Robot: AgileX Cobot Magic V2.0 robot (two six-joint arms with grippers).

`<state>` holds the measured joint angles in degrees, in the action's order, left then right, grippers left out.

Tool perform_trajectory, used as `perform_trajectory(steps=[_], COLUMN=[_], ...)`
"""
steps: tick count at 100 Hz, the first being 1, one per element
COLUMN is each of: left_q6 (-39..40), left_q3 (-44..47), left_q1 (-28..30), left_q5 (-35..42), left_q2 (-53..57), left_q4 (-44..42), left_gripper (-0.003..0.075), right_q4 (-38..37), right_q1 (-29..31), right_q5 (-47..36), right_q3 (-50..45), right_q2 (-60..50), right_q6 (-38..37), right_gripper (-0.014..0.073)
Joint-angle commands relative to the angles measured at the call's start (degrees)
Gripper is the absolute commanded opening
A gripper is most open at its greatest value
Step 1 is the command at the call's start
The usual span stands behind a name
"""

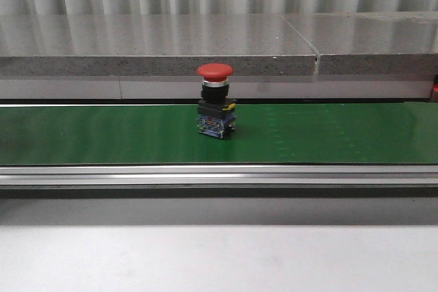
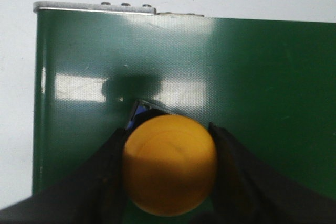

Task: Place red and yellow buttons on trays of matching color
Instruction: 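Set the yellow button on the belt with the left gripper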

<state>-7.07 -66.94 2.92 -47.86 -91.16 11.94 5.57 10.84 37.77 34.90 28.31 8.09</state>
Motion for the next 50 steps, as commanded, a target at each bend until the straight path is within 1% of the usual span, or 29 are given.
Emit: perform_trajectory(steps=[1,4,5,7,8,12,17,19,23,37,50], left_q6=[-0.03,-0.03,-0.03,-0.03,-0.03,-0.03,-0.03,-0.03,-0.03,-0.5,-1.58], left_q3=[-1.34,-1.34,-1.34,-1.34,-1.34,-1.34,-1.34,-1.34,-1.34,-1.34,-1.34], left_q1=[-0.27,-0.27,-0.27,-0.27,-0.27,-0.27,-0.27,-0.27,-0.27,-0.52,-1.74], left_q5=[1.58,1.58,1.58,1.58,1.58,1.58,1.58,1.58,1.58,1.57,1.77], left_q2=[1.94,1.94,1.94,1.94,1.94,1.94,1.94,1.94,2.06,3.61,7.12], left_q4=[1.3,1.3,1.3,1.3,1.3,1.3,1.3,1.3,1.3,1.3,1.3], left_gripper=[0.033,0.0403,0.044,0.0477,0.0512,0.0608,0.0689,0.0708,0.071,0.0659,0.0658], right_q4=[-0.31,-0.31,-0.31,-0.31,-0.31,-0.31,-0.31,-0.31,-0.31,-0.31,-0.31], right_q1=[0.02,0.02,0.02,0.02,0.02,0.02,0.02,0.02,0.02,0.02,0.02], right_q5=[-4.08,-4.08,-4.08,-4.08,-4.08,-4.08,-4.08,-4.08,-4.08,-4.08,-4.08], right_q3=[1.31,1.31,1.31,1.31,1.31,1.31,1.31,1.31,1.31,1.31,1.31], right_q2=[0.11,0.11,0.11,0.11,0.11,0.11,0.11,0.11,0.11,0.11,0.11], right_q6=[0.49,0.49,0.49,0.49,0.49,0.49,0.49,0.49,0.49,0.49,0.49], right_gripper=[-0.0068,-0.0068,-0.0068,-0.0068,-0.0068,-0.0068,-0.0068,-0.0068,-0.0068,-0.0068,-0.0068])
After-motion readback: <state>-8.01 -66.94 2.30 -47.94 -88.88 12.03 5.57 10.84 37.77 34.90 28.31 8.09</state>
